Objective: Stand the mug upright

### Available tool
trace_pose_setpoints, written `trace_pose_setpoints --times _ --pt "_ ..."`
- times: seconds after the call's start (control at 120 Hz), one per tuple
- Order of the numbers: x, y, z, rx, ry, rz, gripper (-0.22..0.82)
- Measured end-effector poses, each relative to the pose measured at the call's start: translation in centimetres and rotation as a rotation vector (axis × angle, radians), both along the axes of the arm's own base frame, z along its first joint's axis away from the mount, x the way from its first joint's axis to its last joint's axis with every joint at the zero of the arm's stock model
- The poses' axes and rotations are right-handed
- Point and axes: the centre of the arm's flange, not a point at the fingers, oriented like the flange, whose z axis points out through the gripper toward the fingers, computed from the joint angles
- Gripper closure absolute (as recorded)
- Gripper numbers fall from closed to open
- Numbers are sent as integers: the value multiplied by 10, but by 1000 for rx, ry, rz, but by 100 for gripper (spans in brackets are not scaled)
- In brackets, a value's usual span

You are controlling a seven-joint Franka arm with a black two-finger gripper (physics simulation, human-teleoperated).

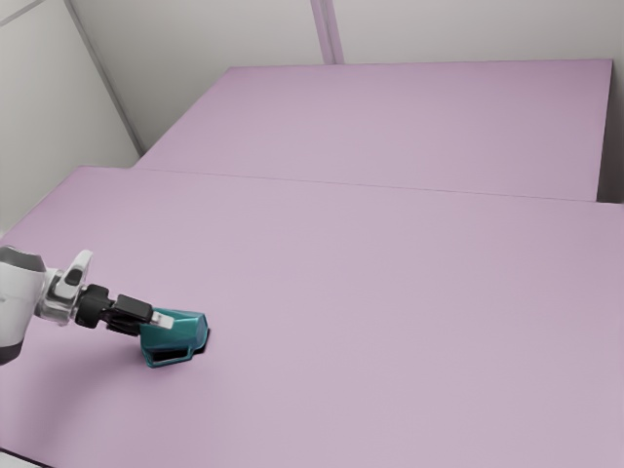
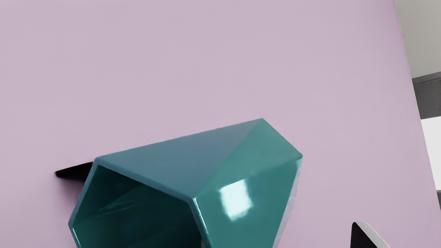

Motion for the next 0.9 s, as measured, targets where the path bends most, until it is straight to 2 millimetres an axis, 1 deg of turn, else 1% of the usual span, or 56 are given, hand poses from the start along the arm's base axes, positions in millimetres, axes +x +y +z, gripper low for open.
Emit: trace_pose_setpoints --times 0.133,0.283,0.358,0.442,0.533,0.575,0.775,0.9 --pt "0 0 0 -1 -3 -1 40" --pt "1 -1 1 1 -8 -4 60" --pt "1 -1 2 3 -10 -7 65" --pt "3 -3 4 7 -15 -13 68" --pt "7 -9 12 16 -34 -30 73" --pt "9 -14 17 21 -45 -42 74" --pt "21 -37 49 52 -107 -103 75" --pt "25 -50 73 110 -130 -171 75"
